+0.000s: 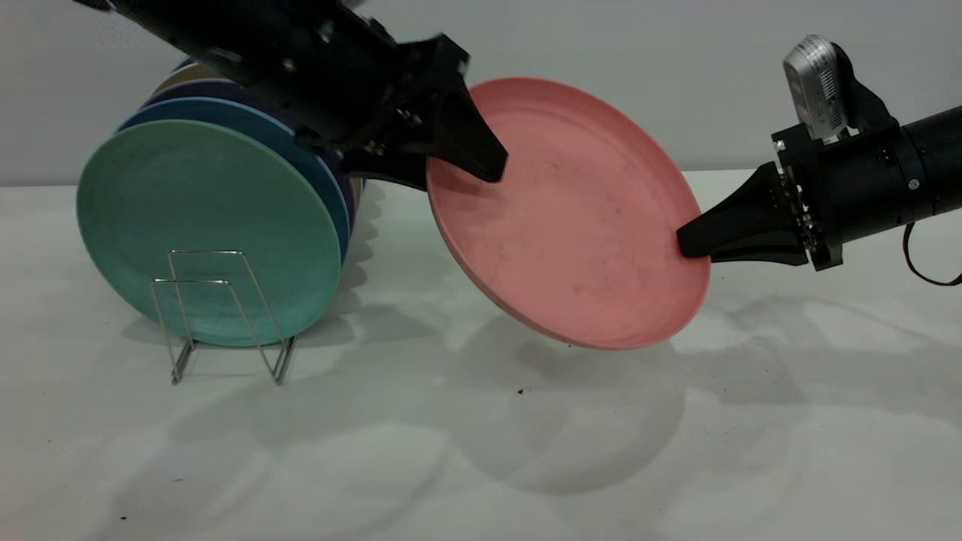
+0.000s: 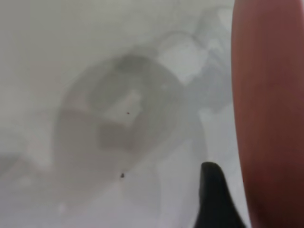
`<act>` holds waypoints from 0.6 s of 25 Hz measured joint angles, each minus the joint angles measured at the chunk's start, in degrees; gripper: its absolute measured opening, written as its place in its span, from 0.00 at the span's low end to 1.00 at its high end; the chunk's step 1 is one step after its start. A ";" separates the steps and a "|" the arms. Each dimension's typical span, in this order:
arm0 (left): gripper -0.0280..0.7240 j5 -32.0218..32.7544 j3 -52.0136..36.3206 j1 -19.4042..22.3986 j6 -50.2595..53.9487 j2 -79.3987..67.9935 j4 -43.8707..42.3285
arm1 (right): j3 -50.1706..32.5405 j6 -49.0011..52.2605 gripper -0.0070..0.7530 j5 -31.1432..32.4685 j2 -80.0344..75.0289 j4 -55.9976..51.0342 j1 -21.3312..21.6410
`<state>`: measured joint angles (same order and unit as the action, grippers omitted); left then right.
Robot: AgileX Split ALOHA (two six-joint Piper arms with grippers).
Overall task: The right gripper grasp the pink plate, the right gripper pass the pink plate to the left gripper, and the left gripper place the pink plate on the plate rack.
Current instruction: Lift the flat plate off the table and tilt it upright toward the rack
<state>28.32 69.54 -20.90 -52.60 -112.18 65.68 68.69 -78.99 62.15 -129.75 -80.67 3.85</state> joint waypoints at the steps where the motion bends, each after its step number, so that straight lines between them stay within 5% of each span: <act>1: 0.61 -0.09 0.00 -0.02 0.00 -0.08 0.47 | 0.00 0.00 0.03 0.06 0.00 0.05 0.00; 7: 0.18 -2.39 0.00 0.09 0.22 -0.12 0.97 | 0.00 -0.91 0.03 0.40 0.00 0.21 0.00; 15: 0.17 -3.64 0.00 0.14 -2.33 0.24 0.64 | 0.00 0.82 0.11 0.74 0.19 -2.15 0.05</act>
<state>24.68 69.54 -20.76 -54.93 -111.95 66.32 68.69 -78.17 62.89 -129.55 -82.83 3.90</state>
